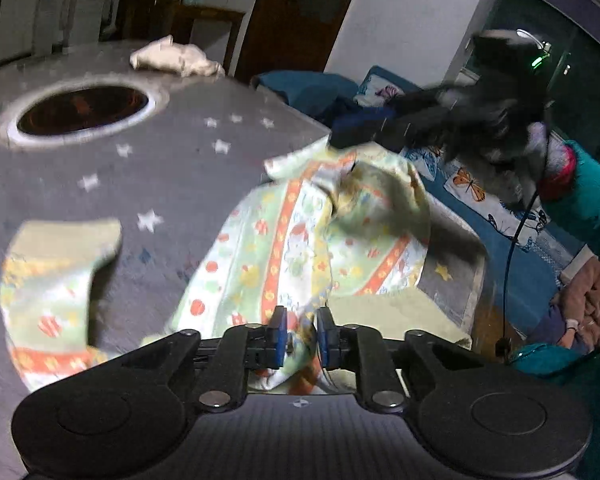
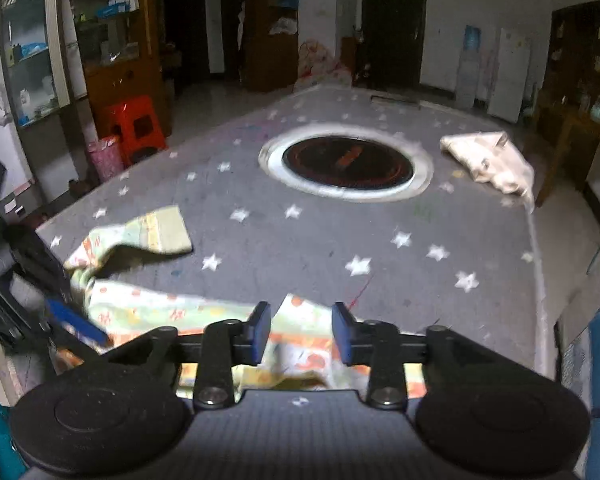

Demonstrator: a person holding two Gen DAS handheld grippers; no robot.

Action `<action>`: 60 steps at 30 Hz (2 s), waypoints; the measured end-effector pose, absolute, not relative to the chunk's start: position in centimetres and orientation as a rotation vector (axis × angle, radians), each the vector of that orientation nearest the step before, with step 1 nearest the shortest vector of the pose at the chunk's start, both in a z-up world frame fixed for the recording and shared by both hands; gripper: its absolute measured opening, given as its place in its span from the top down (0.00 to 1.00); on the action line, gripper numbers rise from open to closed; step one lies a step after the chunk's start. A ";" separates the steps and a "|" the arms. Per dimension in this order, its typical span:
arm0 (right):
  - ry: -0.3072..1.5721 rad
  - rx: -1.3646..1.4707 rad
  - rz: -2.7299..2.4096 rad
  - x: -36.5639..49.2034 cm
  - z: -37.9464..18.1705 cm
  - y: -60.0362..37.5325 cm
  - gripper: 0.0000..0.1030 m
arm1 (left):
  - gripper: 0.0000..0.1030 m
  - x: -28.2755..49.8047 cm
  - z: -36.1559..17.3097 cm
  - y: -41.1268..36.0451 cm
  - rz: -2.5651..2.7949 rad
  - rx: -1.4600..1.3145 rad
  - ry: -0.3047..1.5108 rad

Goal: Fold clothes

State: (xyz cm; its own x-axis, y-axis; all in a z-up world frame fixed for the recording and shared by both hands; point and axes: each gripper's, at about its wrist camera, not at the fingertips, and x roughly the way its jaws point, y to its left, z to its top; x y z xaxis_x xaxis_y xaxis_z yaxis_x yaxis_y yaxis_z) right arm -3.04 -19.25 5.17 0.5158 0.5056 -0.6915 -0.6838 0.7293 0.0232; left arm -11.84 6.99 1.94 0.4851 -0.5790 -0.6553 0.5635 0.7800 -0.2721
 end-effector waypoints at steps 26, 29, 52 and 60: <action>0.787 -0.235 0.682 -3.1 2.8 -20.3 0.50 | 0.88 -10.2 2.9 7.7 -0.424 0.091 0.714; 0.770 -0.209 0.604 -1.7 3.2 -21.6 0.48 | 0.90 -9.5 4.0 7.9 -0.413 0.103 0.676; 0.682 -0.118 0.422 9.1 6.2 -21.4 0.89 | 0.94 -0.6 6.4 11.4 -0.216 0.193 0.610; 0.686 -0.058 0.368 12.6 4.5 -18.2 0.67 | 0.82 4.3 4.3 14.1 -0.038 0.148 0.616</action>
State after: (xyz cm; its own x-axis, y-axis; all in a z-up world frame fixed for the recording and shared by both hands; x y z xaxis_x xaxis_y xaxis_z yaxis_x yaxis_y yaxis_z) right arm 12.61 -18.22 4.50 0.7120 0.3126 -0.6288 -0.3502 0.9342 0.0679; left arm 4.31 14.14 4.28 0.8160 0.0088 -0.5780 0.0794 0.9887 0.1271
